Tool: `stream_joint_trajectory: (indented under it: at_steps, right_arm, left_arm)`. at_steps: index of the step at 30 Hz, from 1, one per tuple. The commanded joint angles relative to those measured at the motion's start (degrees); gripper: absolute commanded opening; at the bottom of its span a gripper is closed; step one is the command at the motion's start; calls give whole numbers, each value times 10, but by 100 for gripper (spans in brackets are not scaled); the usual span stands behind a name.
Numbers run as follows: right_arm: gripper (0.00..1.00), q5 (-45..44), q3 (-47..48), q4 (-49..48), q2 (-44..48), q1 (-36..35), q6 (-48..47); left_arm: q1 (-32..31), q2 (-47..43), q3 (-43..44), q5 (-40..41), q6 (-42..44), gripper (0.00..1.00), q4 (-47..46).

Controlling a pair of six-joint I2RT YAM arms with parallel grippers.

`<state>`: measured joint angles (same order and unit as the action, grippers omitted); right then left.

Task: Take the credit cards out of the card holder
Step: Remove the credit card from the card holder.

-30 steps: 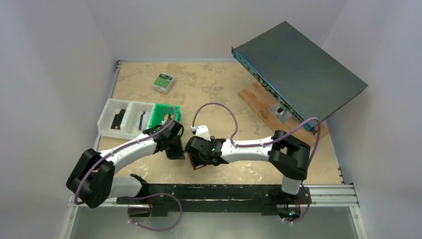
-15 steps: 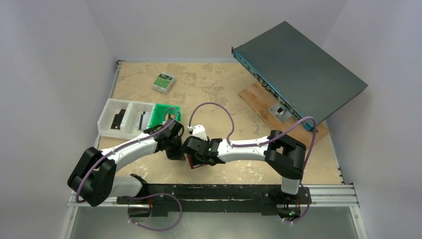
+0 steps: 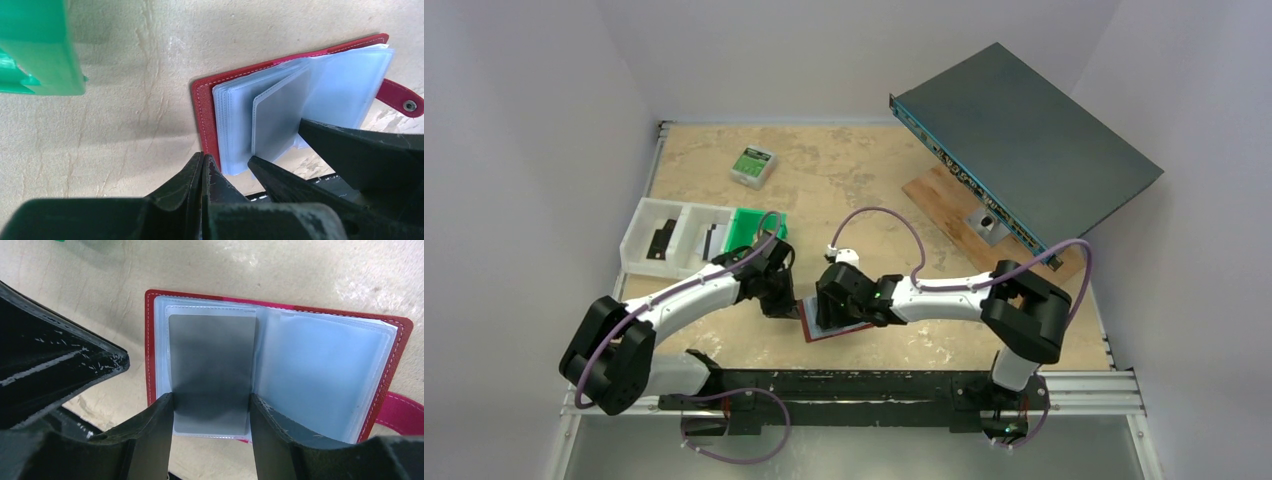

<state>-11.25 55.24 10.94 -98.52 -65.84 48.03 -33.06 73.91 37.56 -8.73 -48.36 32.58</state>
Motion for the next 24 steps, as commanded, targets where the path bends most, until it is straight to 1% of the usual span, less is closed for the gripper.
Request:
stream_joint_trajectory:
  at_steps: [1, 6, 14, 18, 21, 24]
  right_arm:
    - [34, 85, -51, -79, 33, 28, 27]
    - [34, 127, -94, -139, 52, 48, 38]
    - [35, 170, -138, -204, 71, 64, 55]
    - [39, 180, -150, -228, 79, 64, 62]
    - [52, 182, -155, -231, 86, 64, 64]
    - [69, 178, -157, -226, 99, 64, 65]
  left_arm:
    - [4, -15, 23, -21, 13, 0, -3]
    - [3, -13, 23, -39, 10, 0, -22]
    - [0, 27, 29, -61, 1, 0, -70]
    - [-2, 56, 31, -77, -4, 0, -99]
    - [-7, 66, 33, -88, -9, 0, -116]
    - [-16, 68, 39, -89, -10, 0, -118]
